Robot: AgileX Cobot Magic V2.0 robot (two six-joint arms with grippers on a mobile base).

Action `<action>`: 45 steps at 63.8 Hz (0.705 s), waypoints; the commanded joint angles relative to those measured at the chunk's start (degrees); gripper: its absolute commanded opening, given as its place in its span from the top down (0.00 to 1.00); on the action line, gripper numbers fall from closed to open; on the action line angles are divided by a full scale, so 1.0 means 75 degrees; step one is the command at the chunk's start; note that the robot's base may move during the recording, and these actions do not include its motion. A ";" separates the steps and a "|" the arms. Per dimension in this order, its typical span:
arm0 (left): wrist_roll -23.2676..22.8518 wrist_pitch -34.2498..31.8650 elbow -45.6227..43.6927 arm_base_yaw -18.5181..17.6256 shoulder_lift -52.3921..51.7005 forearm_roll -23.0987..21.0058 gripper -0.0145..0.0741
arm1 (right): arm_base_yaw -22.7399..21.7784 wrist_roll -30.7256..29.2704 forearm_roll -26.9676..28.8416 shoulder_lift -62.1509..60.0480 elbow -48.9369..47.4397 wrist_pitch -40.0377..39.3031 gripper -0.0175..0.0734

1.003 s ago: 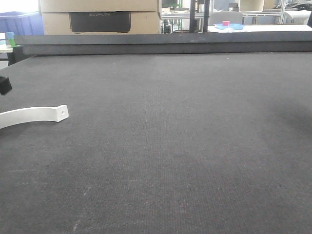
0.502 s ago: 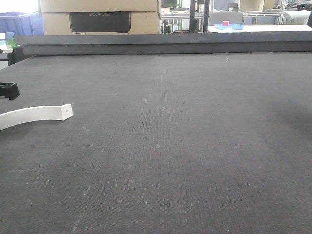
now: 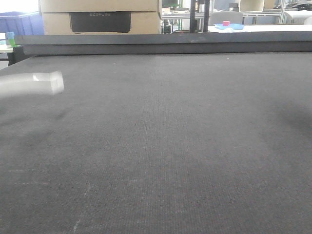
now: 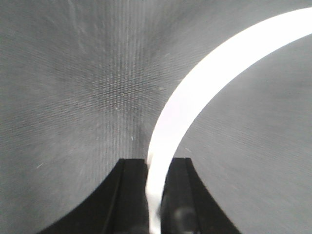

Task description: Grab PVC pipe and place in blue bin

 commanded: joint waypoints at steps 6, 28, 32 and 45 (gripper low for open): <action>0.0023 -0.0149 -0.0033 -0.0508 -0.1539 -0.0110 0.96 | 0.0016 -0.0066 -0.0044 -0.0876 -0.0053 -0.0351 0.99; 0.0023 -0.3311 0.1019 -0.1026 -0.4598 -0.0345 0.96 | 0.0016 -0.0079 -0.0044 -0.2849 0.0633 -0.2663 0.99; 0.0023 -0.3788 0.1424 -0.1026 -0.5106 -0.0345 0.96 | 0.0016 -0.0079 -0.0044 -0.3359 0.0980 -0.3221 0.99; 0.0023 -0.5038 0.2666 -0.1026 -0.6397 -0.0345 0.96 | 0.0016 -0.0079 -0.0237 -0.4717 0.2157 -0.4229 0.99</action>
